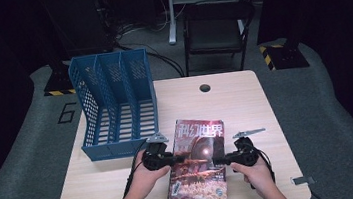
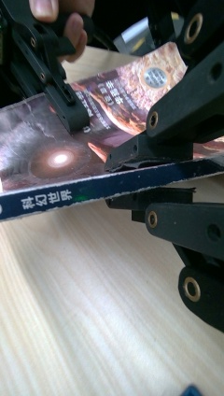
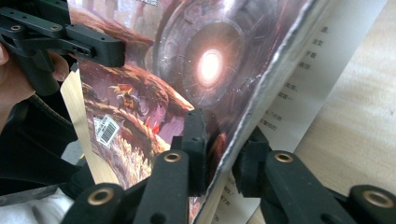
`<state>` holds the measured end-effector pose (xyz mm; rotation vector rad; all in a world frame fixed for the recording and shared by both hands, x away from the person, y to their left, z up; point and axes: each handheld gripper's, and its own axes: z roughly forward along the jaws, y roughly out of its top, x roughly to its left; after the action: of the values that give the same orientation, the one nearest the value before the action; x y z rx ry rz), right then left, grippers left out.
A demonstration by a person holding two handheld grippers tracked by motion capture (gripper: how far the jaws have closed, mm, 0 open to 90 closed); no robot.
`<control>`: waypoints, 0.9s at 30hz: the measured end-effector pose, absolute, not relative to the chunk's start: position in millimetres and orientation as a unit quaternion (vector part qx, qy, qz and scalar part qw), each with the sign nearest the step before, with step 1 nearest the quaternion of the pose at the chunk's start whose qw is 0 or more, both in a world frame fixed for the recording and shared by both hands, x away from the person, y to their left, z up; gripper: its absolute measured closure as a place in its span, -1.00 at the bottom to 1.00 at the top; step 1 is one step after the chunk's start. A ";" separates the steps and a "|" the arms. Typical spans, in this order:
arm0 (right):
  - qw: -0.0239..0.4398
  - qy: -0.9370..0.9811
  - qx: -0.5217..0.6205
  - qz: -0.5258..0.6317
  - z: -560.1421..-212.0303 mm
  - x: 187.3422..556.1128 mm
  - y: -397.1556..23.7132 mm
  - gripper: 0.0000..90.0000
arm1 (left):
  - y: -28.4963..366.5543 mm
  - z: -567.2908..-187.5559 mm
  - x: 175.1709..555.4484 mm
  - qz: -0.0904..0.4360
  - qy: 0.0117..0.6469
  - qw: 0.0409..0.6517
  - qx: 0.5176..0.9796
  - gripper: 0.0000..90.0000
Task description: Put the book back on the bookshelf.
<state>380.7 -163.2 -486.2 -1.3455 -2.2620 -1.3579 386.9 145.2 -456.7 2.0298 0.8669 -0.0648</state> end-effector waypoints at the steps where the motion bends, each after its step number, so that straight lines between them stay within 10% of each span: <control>1: 0.090 -0.761 -0.452 -0.457 -486.2 380.7 -163.2 0.72 | 144.5 -455.4 386.3 -0.018 0.348 0.448 0.823 0.80; 27: -0.167 -0.774 -0.371 -0.486 -431.1 353.6 -143.8 0.92 | 141.7 -417.8 381.7 0.080 0.292 0.452 0.839 0.74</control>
<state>353.6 -143.8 -431.1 -1.3080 -2.7283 -1.7122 381.7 141.7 -417.8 2.0728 0.7201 0.1967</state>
